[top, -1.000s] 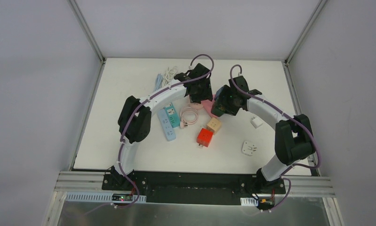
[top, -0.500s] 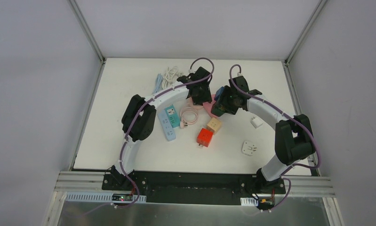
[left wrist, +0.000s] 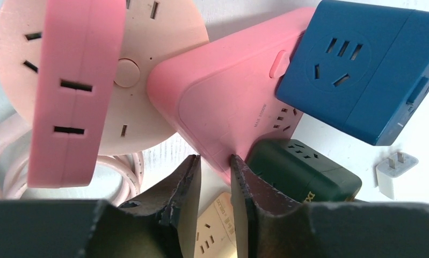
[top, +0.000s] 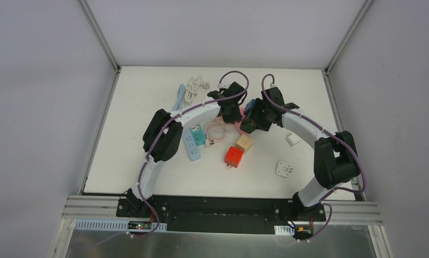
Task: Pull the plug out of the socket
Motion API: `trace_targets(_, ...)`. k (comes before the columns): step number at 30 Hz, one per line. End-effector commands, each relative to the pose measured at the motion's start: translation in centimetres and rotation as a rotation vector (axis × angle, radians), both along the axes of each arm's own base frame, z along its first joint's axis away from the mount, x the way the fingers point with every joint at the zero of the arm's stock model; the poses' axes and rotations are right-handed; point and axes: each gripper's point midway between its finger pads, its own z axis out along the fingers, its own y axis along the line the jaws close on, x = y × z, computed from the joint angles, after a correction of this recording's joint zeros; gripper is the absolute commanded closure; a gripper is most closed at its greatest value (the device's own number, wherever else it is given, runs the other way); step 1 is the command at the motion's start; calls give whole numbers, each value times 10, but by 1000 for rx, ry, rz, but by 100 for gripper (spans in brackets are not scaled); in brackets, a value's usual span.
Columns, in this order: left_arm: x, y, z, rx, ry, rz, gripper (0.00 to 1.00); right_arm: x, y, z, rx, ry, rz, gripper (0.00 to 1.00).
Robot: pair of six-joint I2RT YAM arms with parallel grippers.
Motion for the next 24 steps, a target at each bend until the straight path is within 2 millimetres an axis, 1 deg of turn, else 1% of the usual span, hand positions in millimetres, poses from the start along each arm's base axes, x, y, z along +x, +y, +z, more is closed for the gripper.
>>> trace_targets(1, -19, 16, -27, 72, 86, 31, 74, 5, 13, 44, 70, -107, 77, 100)
trace_targets(4, -22, 18, -30, 79, 100, 30, 75, 1, 20, 41, 108, -85, 94, 100)
trace_targets(6, -24, 19, -32, 81, 108, 30, 76, -2, 24, 35, 133, -61, 94, 100)
trace_targets(7, -25, 20, -34, 84, 112, 31, 76, -2, 20, 30, 117, -55, 77, 100)
trace_targets(8, -26, 21, -35, 86, 115, 31, 77, -1, 13, 27, 77, -44, 44, 100)
trace_targets(10, -27, 22, -36, 89, 118, 32, 77, 1, -7, 21, -19, -27, -21, 100)
trace_targets(12, -29, 22, -38, 92, 123, 31, 78, 1, -18, 23, -49, -27, -46, 100)
trace_targets(13, -30, 23, -38, 93, 125, 33, 78, 2, -18, 26, -28, -34, -40, 100)
trace_targets(14, -30, 23, -39, 94, 127, 32, 78, 2, -13, 32, 23, -47, -16, 100)
trace_targets(17, -31, 23, -40, 94, 133, 32, 78, -3, 11, 51, 191, -109, 92, 100)
trace_targets(18, -31, 24, -41, 99, 135, 33, 78, 2, 13, 55, 204, -151, 95, 100)
trace_targets(19, -32, 25, -42, 106, 136, 32, 78, 3, 15, 54, 208, -165, 99, 100)
trace_targets(20, -33, 26, -43, 118, 137, 30, 78, -5, 25, 55, 250, -141, 152, 100)
trace_targets(21, -33, 27, -45, 130, 137, 27, 78, -7, 26, 51, 233, -125, 162, 100)
trace_targets(22, -34, 28, -45, 139, 139, 23, 78, -6, 22, 45, 190, -106, 145, 100)
trace_targets(24, -36, 30, -49, 156, 147, 17, 78, -1, 9, 36, 90, -75, 87, 100)
